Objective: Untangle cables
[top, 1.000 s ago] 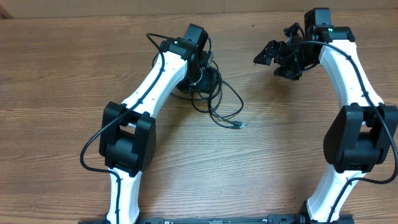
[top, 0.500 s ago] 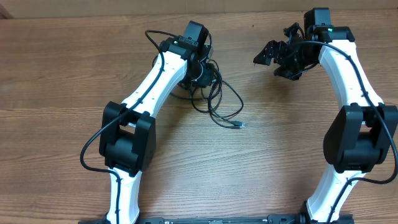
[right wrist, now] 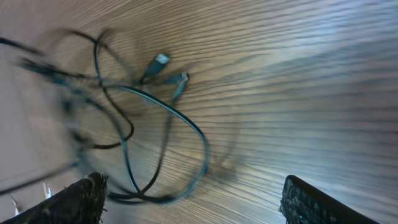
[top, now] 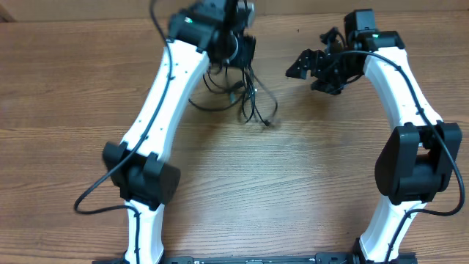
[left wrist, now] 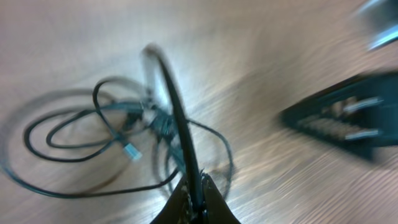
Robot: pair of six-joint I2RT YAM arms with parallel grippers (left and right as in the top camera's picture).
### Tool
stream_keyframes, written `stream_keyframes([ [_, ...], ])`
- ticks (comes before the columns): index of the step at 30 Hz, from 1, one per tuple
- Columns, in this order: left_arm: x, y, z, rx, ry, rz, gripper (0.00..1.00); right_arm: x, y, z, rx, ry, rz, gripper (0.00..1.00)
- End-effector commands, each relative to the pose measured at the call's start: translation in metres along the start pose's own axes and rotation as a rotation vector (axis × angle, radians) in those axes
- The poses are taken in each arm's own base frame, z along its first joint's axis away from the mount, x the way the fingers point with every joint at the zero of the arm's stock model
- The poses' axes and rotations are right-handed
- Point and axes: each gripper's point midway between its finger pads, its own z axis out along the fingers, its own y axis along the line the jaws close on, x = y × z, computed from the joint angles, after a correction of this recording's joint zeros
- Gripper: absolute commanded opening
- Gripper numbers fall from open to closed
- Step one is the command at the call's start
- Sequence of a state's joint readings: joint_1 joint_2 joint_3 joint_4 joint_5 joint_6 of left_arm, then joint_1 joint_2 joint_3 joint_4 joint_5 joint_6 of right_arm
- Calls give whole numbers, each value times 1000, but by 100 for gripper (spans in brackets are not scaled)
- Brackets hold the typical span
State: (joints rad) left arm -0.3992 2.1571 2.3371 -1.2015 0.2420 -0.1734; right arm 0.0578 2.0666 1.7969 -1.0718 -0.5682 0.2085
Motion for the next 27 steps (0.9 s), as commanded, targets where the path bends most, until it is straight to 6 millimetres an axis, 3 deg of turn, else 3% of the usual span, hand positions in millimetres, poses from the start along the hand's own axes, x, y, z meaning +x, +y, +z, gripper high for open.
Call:
stream_keyframes([
  [1, -52, -33, -115, 34, -303, 96, 4, 6, 16, 11, -23, 19, -44, 89],
  [6, -73, -37, -200, -49, -533, 116, 4, 10, 26, 17, -30, 27, -71, 90],
  [10, -71, -40, -227, -58, -585, 123, 4, 10, 31, 19, -41, 27, -82, 95],
  [14, -53, -32, -209, -87, -482, 148, 4, 11, 58, 15, -206, 38, -164, 100],
  [20, -17, -12, -153, -130, -225, 173, 4, 18, 90, 3, -411, 58, -250, 100],
  [27, 4, -5, -105, -96, -53, 147, 4, 22, 102, -3, -491, 71, -282, 100],
])
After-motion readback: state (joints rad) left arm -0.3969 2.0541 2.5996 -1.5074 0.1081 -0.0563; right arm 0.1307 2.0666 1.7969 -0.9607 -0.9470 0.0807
